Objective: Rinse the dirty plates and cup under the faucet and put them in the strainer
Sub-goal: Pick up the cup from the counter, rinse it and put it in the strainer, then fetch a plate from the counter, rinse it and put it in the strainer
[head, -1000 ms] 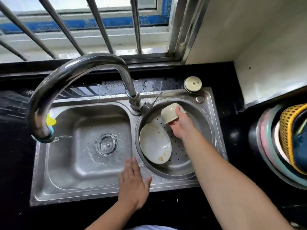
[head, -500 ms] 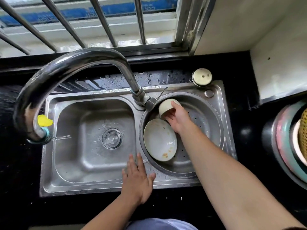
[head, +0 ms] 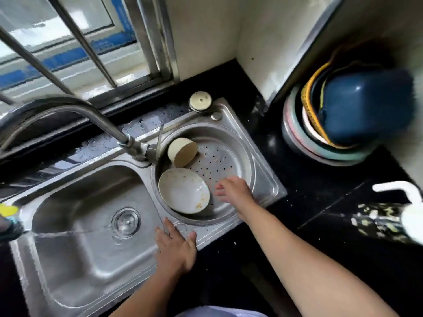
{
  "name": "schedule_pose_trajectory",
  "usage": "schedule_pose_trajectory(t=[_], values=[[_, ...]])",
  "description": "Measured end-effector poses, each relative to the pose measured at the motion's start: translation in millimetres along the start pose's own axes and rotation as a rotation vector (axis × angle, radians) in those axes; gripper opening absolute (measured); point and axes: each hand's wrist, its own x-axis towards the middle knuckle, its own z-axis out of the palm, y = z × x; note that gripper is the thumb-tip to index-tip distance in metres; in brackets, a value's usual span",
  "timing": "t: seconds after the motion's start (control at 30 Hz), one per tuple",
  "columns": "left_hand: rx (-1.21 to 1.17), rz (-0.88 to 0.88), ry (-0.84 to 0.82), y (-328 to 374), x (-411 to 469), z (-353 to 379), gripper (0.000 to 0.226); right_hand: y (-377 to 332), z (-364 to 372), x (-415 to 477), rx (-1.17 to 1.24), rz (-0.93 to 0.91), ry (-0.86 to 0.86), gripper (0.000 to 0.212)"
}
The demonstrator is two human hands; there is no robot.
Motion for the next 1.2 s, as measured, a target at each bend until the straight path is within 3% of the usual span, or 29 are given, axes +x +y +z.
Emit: schedule_pose_trajectory(t=[0.17, 0.27, 0.33, 0.4, 0.5, 0.57, 0.63, 0.73, 0.8, 0.9, 0.97, 1.07, 1.2], values=[[-0.01, -0.022, 0.038, 19.3, -5.4, -13.7, 0.101, 74.1, -54.0, -96.4, 0.155, -0.02, 0.163, 0.017], [-0.005, 0.059, 0.049, 21.9, -25.9, -22.9, 0.097, 136.6, -67.5, -166.7, 0.334, 0.028, 0.3, 0.014], [0.118, 0.142, 0.075, 11.8, -46.0, -28.2, 0.09, 185.7, -66.5, -217.8, 0.434, 0.082, 0.363, 0.015], [0.287, 0.34, 0.165, -1.7, -71.1, -27.8, 0.077, 237.5, -60.9, -265.8, 0.495, 0.151, 0.386, 0.015], [0.44, 0.858, 0.208, -21.2, -118.7, -1.8, 0.057, 314.3, -48.2, -329.0, 0.607, 0.248, 0.412, 0.012], [0.501, 1.073, 0.041, -37.4, -149.8, 35.0, 0.043, 363.6, -39.2, -367.9, 0.692, 0.296, 0.498, 0.011], [0.605, 1.158, -0.243, -48.5, -177.3, 76.4, 0.021, 408.5, -28.3, -404.3, 0.796, 0.341, 0.607, 0.01], [0.895, 1.228, -0.583, -64.9, -211.3, 140.7, 0.019, 471.9, -13.1, -456.0, 0.859, 0.451, 0.733, 0.016], [1.117, 1.253, -0.711, -77.3, -230.0, 185.4, 0.018, 515.5, -1.4, -489.8, 0.799, 0.547, 0.754, 0.016], [1.271, 1.251, -0.752, -90.9, -273.2, 250.1, 0.031, 587.1, 23.7, -541.2, 0.742, 0.673, 0.79, 0.024], [1.31, 1.289, -0.824, -102.8, -316.2, 292.7, 0.034, 634.9, 42.6, -575.7, 0.898, 0.737, 0.805, 0.022], [1.323, 1.344, -0.863, -126.3, -386.9, 356.4, 0.019, 706.4, 68.2, -626.1, 1.205, 0.783, 0.744, 0.021], [1.362, 1.328, -0.859, -160.0, -459.2, 432.9, 0.028, 793.9, 77.5, -685.5, 1.377, 0.84, 0.825, 0.023]])
